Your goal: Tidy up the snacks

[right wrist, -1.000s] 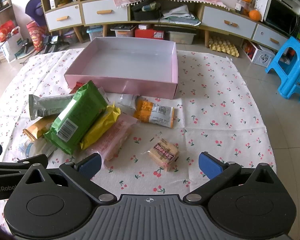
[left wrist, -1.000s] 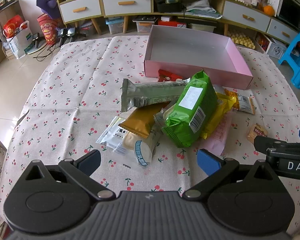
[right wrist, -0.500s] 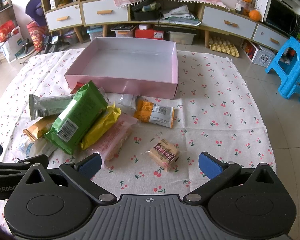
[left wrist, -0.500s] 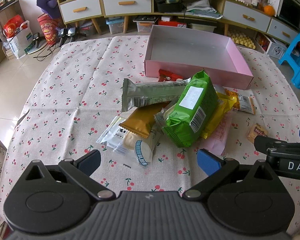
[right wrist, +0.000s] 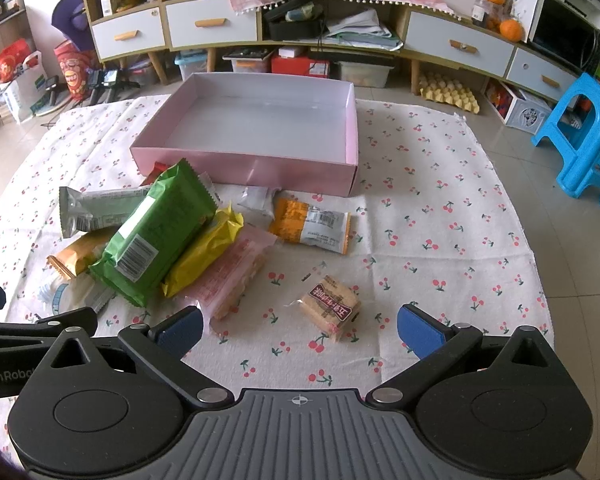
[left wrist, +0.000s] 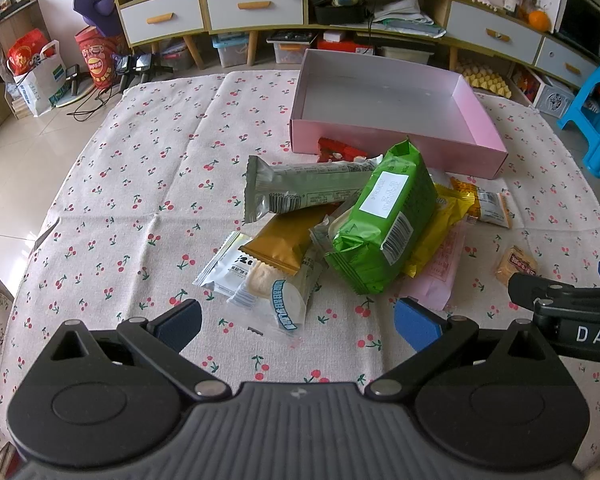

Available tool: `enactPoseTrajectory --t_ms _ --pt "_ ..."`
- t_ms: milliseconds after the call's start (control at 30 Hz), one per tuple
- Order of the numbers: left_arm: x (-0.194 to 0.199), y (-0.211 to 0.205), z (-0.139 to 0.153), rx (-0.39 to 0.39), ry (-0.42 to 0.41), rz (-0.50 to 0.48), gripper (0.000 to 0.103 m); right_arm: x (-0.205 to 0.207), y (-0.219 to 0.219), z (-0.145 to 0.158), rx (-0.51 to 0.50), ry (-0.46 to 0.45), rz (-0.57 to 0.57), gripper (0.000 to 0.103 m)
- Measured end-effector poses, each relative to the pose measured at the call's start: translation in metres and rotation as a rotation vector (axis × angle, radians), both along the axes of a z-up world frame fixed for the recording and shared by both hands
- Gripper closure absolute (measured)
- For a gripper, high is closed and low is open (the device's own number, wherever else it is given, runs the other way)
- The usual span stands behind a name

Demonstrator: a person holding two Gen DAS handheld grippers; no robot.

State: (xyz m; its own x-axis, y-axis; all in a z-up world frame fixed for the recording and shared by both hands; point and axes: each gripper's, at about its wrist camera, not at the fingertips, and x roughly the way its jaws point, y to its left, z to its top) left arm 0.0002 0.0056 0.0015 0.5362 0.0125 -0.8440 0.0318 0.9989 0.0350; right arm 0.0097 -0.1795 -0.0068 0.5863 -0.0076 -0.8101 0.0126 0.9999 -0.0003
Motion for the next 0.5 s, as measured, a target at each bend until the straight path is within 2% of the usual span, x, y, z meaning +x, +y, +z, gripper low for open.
enactPoseTrajectory --t_ms 500 --pt "-0.001 0.0027 -0.0008 0.002 -0.001 0.0 0.0 0.0007 0.0004 0.0001 -0.002 0.001 0.0 0.0"
